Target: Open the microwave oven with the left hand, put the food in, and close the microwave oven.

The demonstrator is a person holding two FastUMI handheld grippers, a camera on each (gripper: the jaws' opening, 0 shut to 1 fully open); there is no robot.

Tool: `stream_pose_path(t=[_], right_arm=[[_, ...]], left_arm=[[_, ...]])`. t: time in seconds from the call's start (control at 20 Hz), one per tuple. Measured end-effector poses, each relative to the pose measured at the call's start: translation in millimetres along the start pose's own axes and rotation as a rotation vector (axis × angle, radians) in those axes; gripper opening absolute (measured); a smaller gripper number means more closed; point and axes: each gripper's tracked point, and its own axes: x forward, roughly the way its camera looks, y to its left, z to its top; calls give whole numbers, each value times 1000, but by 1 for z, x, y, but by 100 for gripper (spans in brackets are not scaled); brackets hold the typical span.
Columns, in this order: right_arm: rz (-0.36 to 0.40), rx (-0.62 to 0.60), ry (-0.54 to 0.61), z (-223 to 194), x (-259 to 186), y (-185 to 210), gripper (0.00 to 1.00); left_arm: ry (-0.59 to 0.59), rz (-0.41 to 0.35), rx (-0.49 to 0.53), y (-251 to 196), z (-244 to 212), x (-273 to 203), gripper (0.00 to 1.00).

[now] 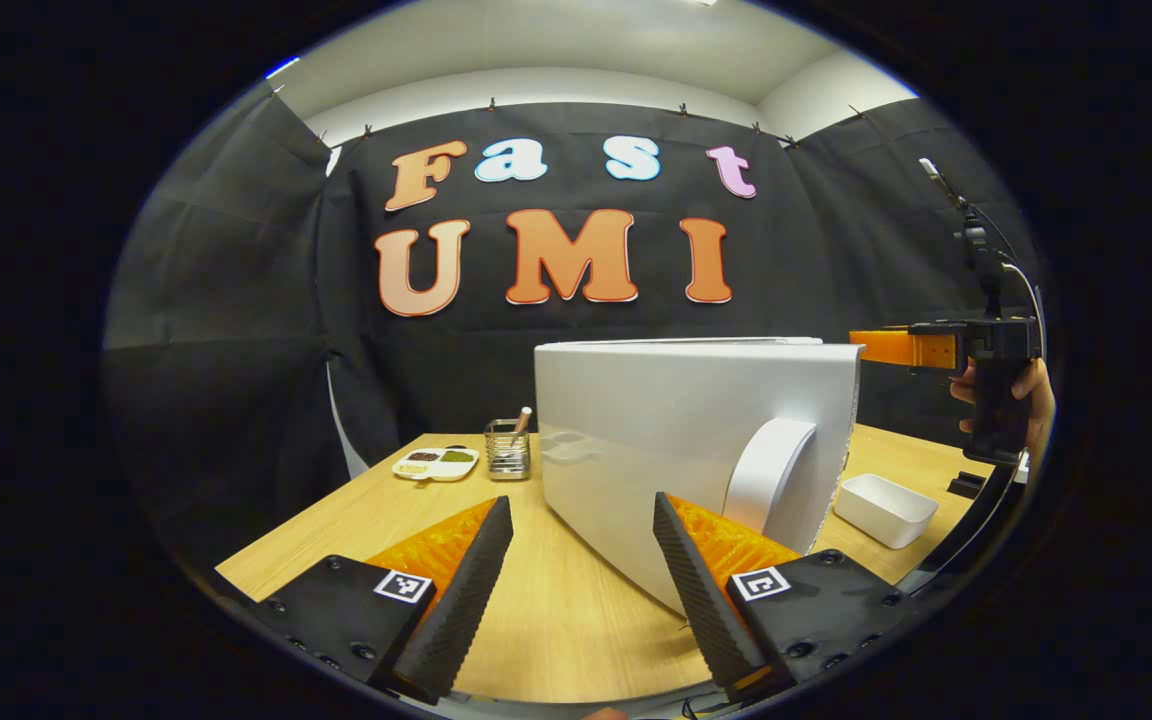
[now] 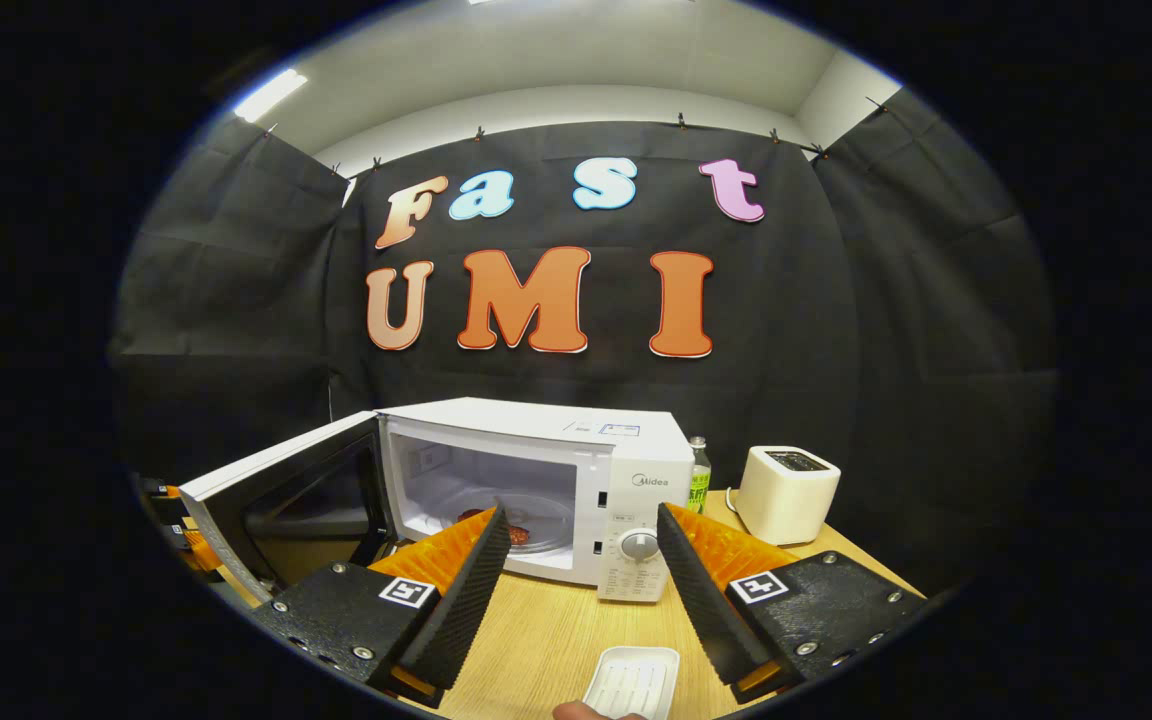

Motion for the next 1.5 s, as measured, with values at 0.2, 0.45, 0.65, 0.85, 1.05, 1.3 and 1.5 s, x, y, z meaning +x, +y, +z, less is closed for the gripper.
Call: stream_pose_path(t=[0.2,0.45,0.65,0.85,1.05,1.3,1.5], right_arm=[[-18,13,-11,-2,-17,-23,92],[-25,16,-16,-5,-30,-43,92],[-41,15,-20,-5,-42,-65,92],[-46,31,-24,-4,-51,-78,92],[-40,47,-22,-7,-54,-84,92],[-29,58,-10,-15,-57,-84,92],[-26,56,-17,-14,-60,-87,92]], left_arm=[[23,-73,-12,-41,-4,19,89],[56,-150,-22,-89,-9,47,70],[94,-192,-47,-120,-20,68,23],[114,-228,-64,-142,-23,84,6],[120,-242,-26,-161,-17,100,6],[135,-252,12,-187,-20,141,6],[154,-238,30,-196,-23,180,10]])
